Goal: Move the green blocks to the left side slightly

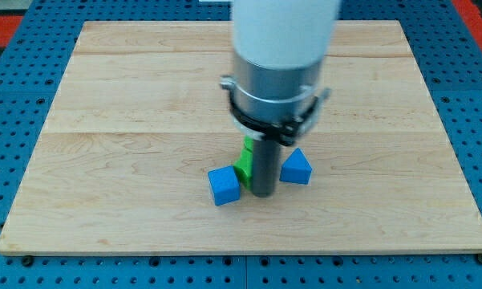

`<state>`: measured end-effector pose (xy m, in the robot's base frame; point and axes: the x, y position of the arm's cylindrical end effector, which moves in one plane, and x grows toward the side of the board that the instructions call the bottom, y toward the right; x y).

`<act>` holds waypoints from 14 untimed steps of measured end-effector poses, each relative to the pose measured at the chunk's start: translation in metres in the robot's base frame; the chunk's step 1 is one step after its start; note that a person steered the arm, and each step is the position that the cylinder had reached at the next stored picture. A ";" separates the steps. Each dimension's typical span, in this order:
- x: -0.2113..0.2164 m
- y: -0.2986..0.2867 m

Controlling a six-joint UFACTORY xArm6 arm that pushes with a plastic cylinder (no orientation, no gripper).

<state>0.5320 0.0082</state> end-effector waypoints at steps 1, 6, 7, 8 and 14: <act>-0.016 -0.048; -0.005 0.121; -0.024 0.074; -0.024 -0.002; -0.080 0.040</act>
<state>0.4518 0.0485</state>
